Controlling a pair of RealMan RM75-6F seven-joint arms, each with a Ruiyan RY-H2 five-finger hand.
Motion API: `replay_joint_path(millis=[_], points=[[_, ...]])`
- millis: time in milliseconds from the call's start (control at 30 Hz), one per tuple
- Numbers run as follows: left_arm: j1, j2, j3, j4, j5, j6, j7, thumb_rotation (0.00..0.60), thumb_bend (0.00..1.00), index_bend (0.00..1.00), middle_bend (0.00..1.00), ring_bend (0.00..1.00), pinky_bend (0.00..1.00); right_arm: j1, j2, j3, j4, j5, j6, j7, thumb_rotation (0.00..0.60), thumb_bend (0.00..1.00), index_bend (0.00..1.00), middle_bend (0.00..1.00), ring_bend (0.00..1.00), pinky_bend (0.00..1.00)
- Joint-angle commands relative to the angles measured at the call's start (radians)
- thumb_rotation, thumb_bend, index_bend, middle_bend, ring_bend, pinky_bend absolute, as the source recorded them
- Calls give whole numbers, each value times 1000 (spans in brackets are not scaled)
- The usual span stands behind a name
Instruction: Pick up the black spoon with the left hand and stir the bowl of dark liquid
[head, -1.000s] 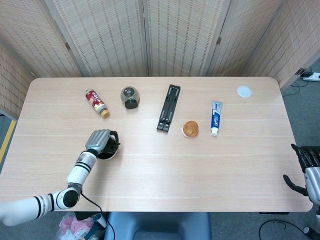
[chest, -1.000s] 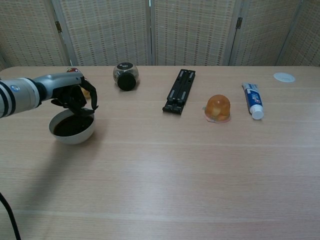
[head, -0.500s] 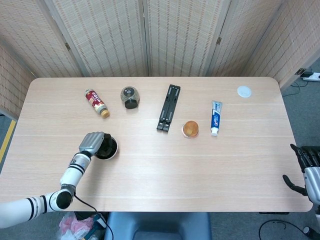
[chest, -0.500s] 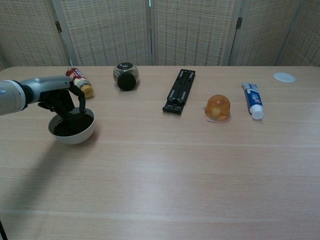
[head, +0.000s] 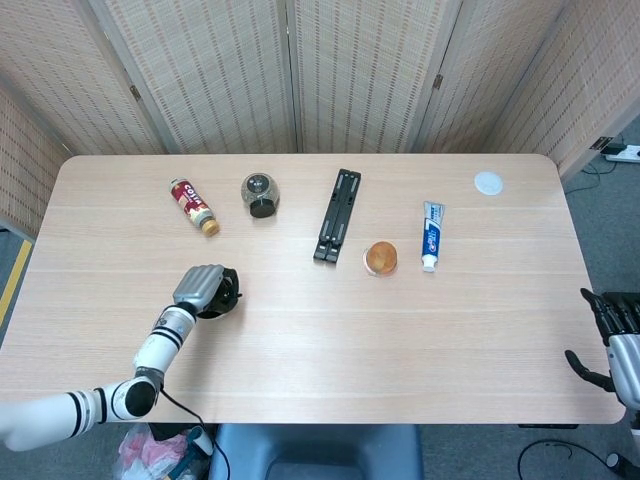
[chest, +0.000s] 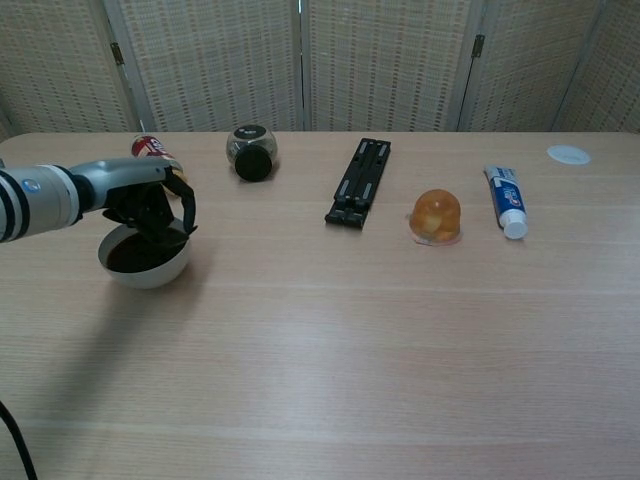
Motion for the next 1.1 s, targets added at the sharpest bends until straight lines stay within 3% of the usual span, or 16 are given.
replay_joint_path(millis=[33, 300, 700, 1100], points=[[-9, -17, -9, 26, -14, 7, 3, 600, 475, 676, 961, 860, 1000, 1, 0, 0, 0, 1, -1, 0, 600, 193, 4, 171, 119, 91], [3, -5, -7, 43, -24, 16, -4, 600, 474, 676, 961, 860, 1000, 5, -1, 2, 2, -2, -6, 1, 600, 192, 4, 171, 118, 91], [40, 67, 39, -49, 38, 14, -10, 600, 474, 676, 961, 860, 1000, 6, -7, -1, 8, -4, -7, 7, 600, 192, 4, 171, 118, 91], [-3, 16, 12, -30, 27, 17, 14, 600, 474, 677, 961, 860, 1000, -5, -3, -2, 6, -1, 6, 8, 600, 192, 4, 171, 119, 91]])
